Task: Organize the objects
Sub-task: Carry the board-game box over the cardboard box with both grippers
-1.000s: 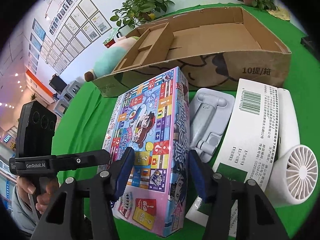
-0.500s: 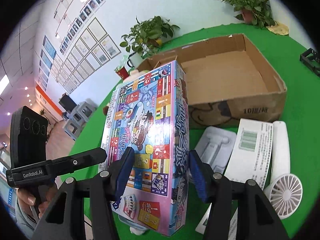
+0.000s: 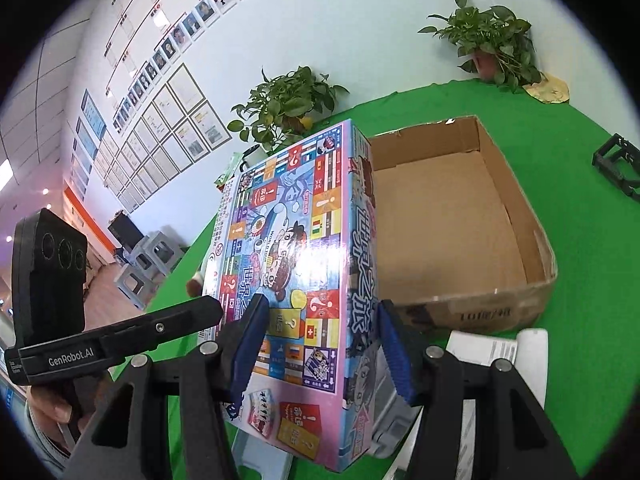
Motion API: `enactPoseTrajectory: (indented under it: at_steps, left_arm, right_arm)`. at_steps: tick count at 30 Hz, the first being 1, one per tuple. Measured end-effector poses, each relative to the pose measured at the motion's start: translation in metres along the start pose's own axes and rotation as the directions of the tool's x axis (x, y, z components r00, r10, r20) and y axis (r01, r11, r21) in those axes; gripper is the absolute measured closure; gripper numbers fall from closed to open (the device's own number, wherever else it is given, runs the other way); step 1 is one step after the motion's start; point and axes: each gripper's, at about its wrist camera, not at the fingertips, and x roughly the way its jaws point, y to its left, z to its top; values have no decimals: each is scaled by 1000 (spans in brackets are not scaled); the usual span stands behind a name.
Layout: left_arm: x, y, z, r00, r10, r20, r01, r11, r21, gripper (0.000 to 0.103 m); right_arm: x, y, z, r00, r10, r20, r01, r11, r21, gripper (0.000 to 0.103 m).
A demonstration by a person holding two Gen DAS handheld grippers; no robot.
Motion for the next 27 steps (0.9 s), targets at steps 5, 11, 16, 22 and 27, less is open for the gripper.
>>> enactPoseTrajectory:
  at_steps: [5,11,16,22,27]
  left_arm:
    - [26,3,41,999,34,10,-34,999,21,65]
    - [56,13,79,998,66,6,-66,997,26,65]
    - [92,26,101,994,101,-36,-100,995,13,65]
    - [136,38,109,983,146,-115,-146,989,9,65]
    - [171,38,104,961,201,-191,-200,980,21,65]
  right_arm:
    - [17,-11,22,1000,5,0,-5,1000,16,49]
    - [41,-21,49,1000,4,-3,-4,1000,30,49]
    - [65,-31,68,999,-3,-38,4,999,35,49]
    - [97,-60,67,993,25,-118,-14,996,91,49]
    - [111,-81,56,984,46,-171,-19,988,156,49]
